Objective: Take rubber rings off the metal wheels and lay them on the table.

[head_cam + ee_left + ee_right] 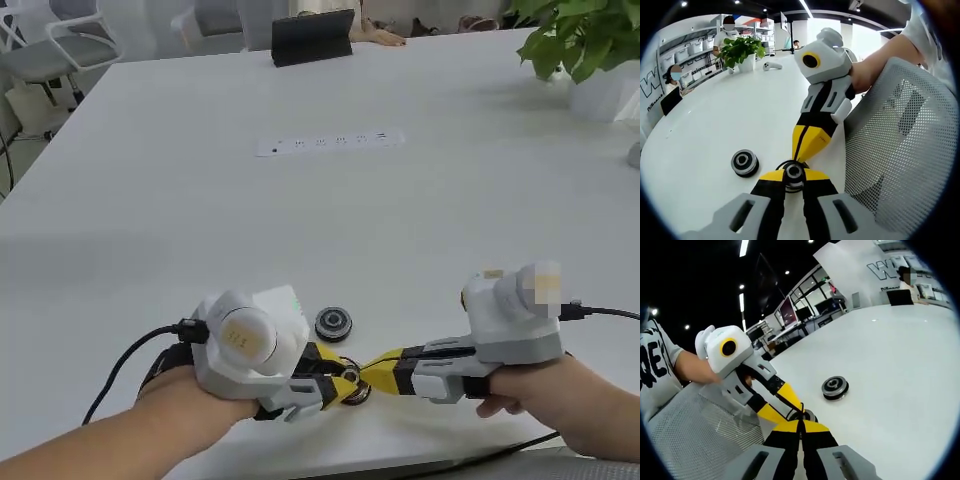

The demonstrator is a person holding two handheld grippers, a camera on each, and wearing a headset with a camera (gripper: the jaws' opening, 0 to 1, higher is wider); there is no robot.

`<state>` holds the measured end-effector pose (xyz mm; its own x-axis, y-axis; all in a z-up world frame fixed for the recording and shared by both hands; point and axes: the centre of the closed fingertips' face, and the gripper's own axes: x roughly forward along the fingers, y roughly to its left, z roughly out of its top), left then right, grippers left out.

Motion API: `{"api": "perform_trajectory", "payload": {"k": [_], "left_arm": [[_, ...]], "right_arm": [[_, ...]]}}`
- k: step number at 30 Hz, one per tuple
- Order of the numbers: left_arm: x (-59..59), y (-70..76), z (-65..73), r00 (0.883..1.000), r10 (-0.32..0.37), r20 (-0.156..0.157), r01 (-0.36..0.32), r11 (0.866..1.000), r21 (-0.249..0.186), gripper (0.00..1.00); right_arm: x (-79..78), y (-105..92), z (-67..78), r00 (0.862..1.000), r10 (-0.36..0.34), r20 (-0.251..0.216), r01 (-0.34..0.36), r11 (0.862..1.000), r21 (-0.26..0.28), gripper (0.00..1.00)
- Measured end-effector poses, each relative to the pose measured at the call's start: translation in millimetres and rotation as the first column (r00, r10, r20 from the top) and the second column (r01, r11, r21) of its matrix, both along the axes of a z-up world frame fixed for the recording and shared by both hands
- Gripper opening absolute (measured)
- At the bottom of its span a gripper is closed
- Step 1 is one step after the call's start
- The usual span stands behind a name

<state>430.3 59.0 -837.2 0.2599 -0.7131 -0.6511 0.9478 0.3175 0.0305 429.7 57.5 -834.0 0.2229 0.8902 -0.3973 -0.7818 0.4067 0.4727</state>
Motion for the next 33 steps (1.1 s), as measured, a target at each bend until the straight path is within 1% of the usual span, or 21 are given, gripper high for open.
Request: {"api": "perform_trajectory", "payload": {"k": [3, 5, 8, 11, 13, 17, 20, 24, 28, 33], "left_arm": [[0.3, -0.5, 0.2, 1.000, -0.001, -0.006, 0.001, 1.000, 0.001, 0.08], [-0.7, -1.4, 1.0, 1.000, -0.006, -0.014, 0.006, 1.000, -0.003, 0.11], [-1.6, -2.5, 5.6, 1.000, -0.014, -0.007, 0.014, 1.000, 0.000, 0.12], [-1.3, -3.2, 10.0, 1.000, -0.016, -0.009, 0.016, 1.000, -0.007, 0.14], [-2.0, -2.4, 13.1, 1.000, -0.012, -0.019, 0.012, 1.000, -0.017, 0.16], [-3.6, -1.2, 20.8, 1.000, -0.006, -0.025, 0.005, 0.999, -0.037, 0.18], [-5.4, -0.7, 28.6, 1.000, -0.011, -0.022, 0.010, 0.999, -0.050, 0.20], [-6.9, 1.8, 40.0, 1.000, 0.002, -0.021, -0.004, 0.997, -0.081, 0.25], [-9.4, 5.8, 47.1, 1.000, 0.012, -0.025, -0.015, 0.995, -0.097, 0.29], [-12.4, 13.5, 55.5, 0.999, 0.029, -0.024, -0.032, 0.993, -0.114, 0.33]], "right_arm": [[0.4, -0.3, 0.4, 1.000, -0.002, 0.000, 0.002, 1.000, 0.001, 0.00], [0.6, -0.8, 0.7, 1.000, -0.002, 0.001, 0.002, 1.000, 0.000, 0.00], [0.9, -1.5, 0.7, 1.000, -0.004, -0.001, 0.004, 1.000, 0.002, 0.00], [3.1, -3.0, 2.3, 1.000, -0.017, -0.005, 0.017, 1.000, 0.013, 0.00], [4.2, -3.7, 3.6, 1.000, -0.024, -0.009, 0.025, 0.999, 0.022, 0.00], [4.2, -3.6, 5.4, 1.000, -0.027, -0.012, 0.028, 0.999, 0.030, 0.00], [4.4, -3.6, 8.4, 0.999, -0.030, -0.012, 0.031, 0.999, 0.042, 0.00], [1.2, -2.1, 12.4, 1.000, -0.023, -0.016, 0.024, 0.998, 0.062, 0.00], [0.6, -2.2, 14.3, 1.000, -0.023, -0.018, 0.024, 0.997, 0.069, 0.00], [0.8, -2.1, 21.1, 0.999, -0.028, -0.017, 0.030, 0.996, 0.088, 0.00]]}}
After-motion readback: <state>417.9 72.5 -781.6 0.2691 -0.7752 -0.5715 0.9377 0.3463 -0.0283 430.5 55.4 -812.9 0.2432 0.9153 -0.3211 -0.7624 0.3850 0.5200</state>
